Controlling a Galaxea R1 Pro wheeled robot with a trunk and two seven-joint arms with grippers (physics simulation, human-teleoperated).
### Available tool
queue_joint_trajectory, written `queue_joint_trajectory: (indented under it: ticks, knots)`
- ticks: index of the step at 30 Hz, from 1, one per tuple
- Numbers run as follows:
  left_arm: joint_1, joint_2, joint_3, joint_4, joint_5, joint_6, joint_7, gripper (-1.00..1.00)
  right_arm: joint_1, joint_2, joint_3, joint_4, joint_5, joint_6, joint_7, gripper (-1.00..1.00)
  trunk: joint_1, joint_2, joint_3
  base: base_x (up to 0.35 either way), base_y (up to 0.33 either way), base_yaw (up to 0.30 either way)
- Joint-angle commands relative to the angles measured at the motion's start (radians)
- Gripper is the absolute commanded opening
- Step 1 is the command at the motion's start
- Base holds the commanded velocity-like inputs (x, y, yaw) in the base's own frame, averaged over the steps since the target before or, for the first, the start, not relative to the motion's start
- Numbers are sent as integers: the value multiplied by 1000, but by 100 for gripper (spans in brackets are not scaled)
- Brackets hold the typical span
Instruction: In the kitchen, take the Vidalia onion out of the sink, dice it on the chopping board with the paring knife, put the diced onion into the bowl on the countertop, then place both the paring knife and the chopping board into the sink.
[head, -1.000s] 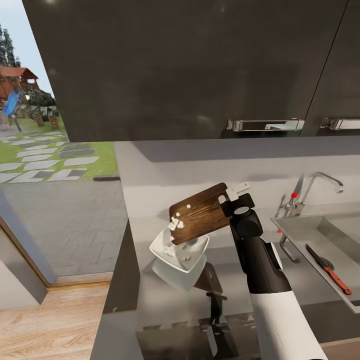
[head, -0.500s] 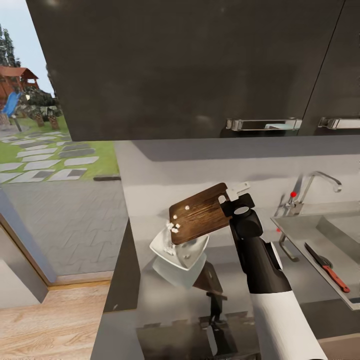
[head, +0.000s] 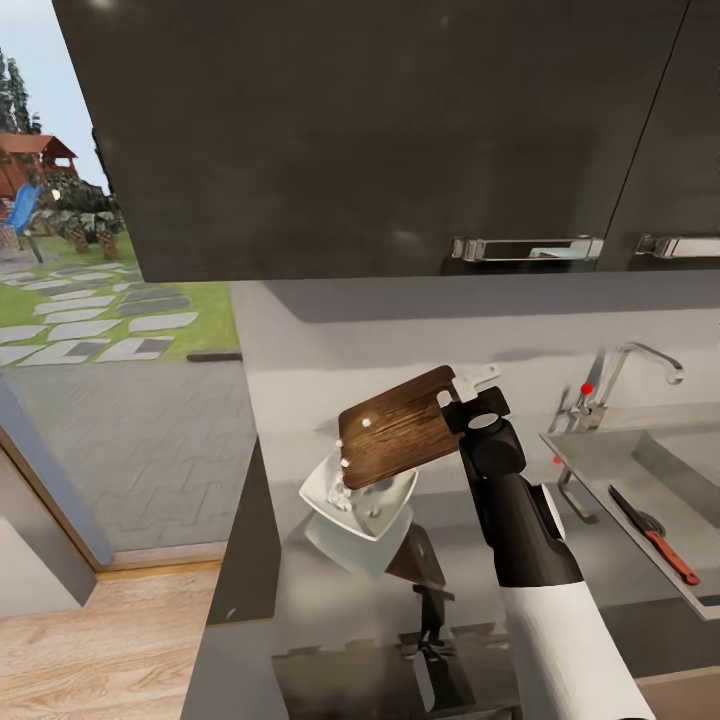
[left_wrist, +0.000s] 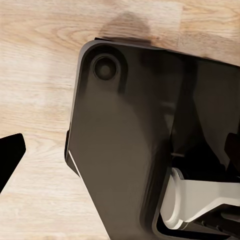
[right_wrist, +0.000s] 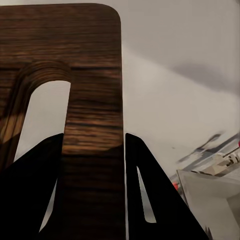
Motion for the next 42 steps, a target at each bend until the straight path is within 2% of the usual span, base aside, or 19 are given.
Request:
queue_joint_trajectory:
  ticks: [1, 10, 14, 17, 30, 35, 36, 37, 39, 41, 42]
  knots:
    - [0, 1, -6, -1, 10, -3, 1, 100, -1, 0, 1, -1, 10, 4, 9, -100, 0, -1, -1, 0, 0, 0]
    - [0, 1, -6, -1, 10, -3, 0, 100, -1, 0, 2, -1, 12, 4, 9, -100, 0, -1, -1, 0, -76, 0]
    - [0, 1, -6, -1, 10, -3, 0, 100, -1, 0, 2, -1, 49, 4, 10, -100, 0, -1, -1, 0, -3, 0]
    - [1, 1, -6, -1, 10, -3, 0, 100, -1, 0, 2, -1, 58, 4, 11, -100, 0, -1, -1, 0, 0, 0]
    - [0, 1, -6, -1, 10, -3, 1, 100, -1, 0, 2, -3, 59, 1, 13, -100, 0, -1, -1, 0, 0, 0]
    - [0, 1, -6, -1, 10, -3, 0, 100, -1, 0, -6, -16, 45, 1, 21, -100, 0, -1, -1, -1, 0, 0]
    - [0, 1, -6, -1, 10, -3, 0, 100, -1, 0, -8, -18, 26, 1, 23, -100, 0, -1, -1, -65, 0, 0]
    - [1, 1, -6, -1, 10, -3, 0, 100, -1, 0, -10, -19, -10, 1, 24, -100, 0, -1, -1, -131, 0, 0]
    - [0, 1, -6, -1, 10, -3, 0, 100, -1, 0, -32, -20, -111, 1, 24, -100, 0, -1, -1, -195, 0, 0]
    - [0, 1, -6, -1, 10, -3, 0, 100, -1, 0, -115, -27, -244, -5, 26, -100, 0, -1, -1, -244, 0, 0]
    - [0, 1, -6, -1, 10, -3, 0, 100, -1, 0, -150, -29, -285, -21, 26, -100, 0, -1, -1, -259, 0, 0]
